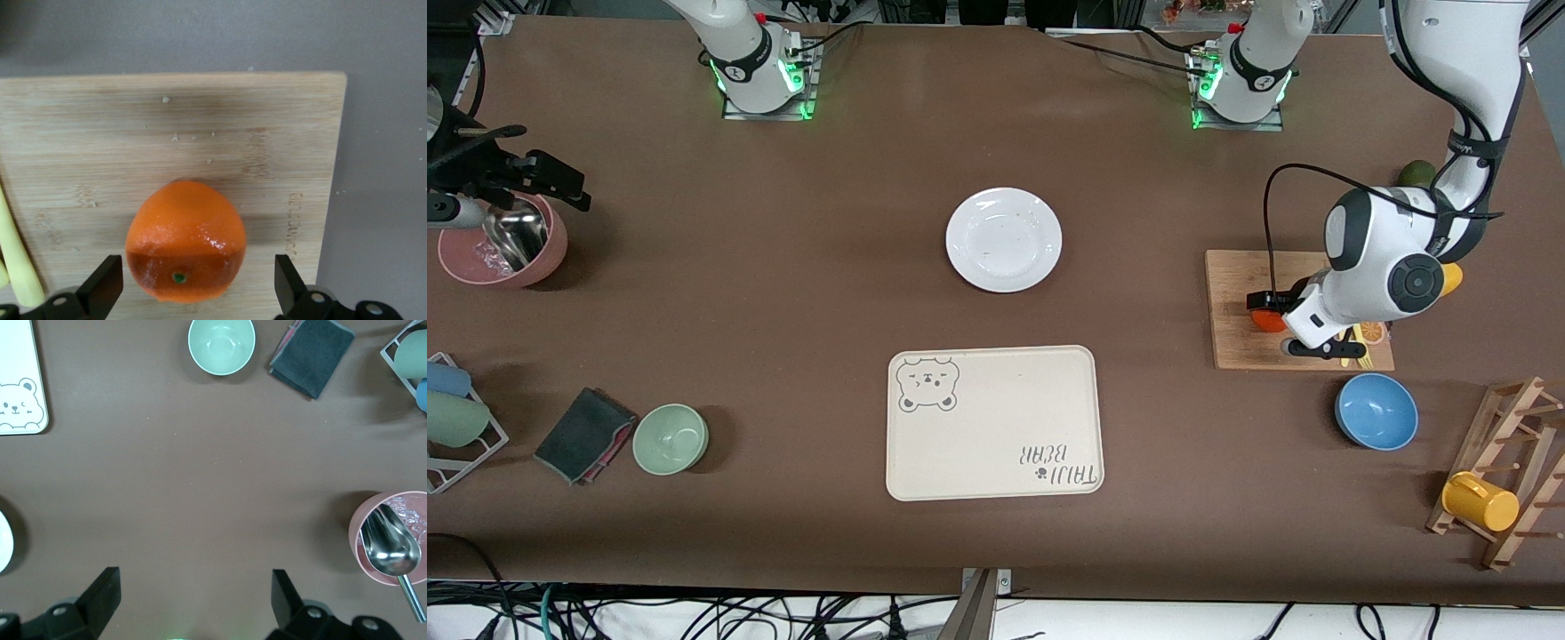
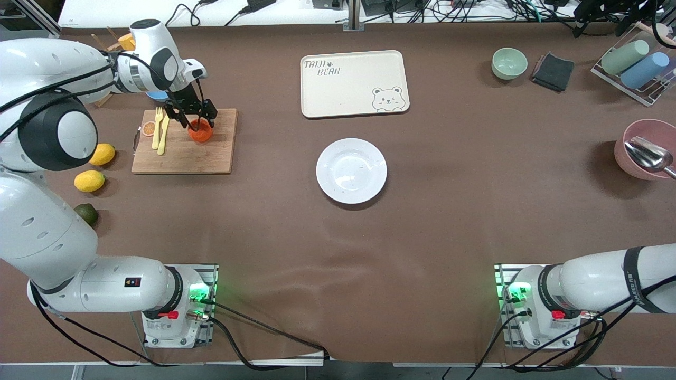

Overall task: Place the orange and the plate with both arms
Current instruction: 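Close the left gripper on the orange and lift it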

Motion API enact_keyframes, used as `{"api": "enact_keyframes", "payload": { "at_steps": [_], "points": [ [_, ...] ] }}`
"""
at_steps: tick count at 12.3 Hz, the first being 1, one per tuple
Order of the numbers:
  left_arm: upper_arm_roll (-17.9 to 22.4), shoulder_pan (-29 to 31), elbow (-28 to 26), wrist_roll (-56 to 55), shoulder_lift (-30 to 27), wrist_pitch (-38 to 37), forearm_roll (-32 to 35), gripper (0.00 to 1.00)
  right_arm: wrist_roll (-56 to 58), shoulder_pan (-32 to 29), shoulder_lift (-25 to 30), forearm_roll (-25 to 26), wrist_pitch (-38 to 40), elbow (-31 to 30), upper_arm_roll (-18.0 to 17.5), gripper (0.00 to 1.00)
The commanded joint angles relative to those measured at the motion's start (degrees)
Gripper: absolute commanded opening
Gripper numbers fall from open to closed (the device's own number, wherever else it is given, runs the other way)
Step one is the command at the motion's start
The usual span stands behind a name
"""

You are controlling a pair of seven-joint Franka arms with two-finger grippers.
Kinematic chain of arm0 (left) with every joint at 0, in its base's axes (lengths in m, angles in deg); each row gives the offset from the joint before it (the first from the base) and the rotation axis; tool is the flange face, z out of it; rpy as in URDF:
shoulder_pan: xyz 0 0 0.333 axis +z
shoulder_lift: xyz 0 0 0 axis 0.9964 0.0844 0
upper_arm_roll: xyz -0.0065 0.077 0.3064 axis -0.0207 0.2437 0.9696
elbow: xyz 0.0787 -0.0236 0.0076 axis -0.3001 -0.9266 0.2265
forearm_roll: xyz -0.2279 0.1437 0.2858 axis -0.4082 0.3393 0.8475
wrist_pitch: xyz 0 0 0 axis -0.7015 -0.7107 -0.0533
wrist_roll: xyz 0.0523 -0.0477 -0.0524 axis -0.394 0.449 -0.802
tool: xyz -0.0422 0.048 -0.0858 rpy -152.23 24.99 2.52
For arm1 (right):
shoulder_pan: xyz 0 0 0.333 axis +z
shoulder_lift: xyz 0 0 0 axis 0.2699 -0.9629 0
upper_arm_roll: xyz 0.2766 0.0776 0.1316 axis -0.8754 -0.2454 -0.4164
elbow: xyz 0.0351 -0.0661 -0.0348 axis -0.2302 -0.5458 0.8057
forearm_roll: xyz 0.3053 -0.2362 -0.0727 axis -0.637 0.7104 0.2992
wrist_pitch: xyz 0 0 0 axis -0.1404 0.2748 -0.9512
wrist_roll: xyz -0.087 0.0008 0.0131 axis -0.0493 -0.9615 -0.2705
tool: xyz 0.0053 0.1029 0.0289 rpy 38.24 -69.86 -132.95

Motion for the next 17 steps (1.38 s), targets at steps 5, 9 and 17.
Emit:
{"api": "enact_keyframes", "payload": {
  "at_steps": [5, 9, 17],
  "points": [
    [-0.1, 1.0, 0.3, -1.3, 2.5, 0.5, 1.3, 1.00, -0.3, -0.1, 1.0, -0.3, 0.5, -0.5, -0.2, 1.00],
    [-0.1, 0.7, 1.6, -1.4, 4.1, 0.4, 1.3, 0.82, -0.4, -0.1, 0.9, -0.3, -0.1, -0.5, -0.2, 1.00],
    [-1.4, -2.0, 8.7, -6.0, 3.3, -7.1, 1.3, 0.39, -0.2, -0.1, 0.8, -0.3, 0.2, -0.5, -0.2, 1.00]
  ]
}}
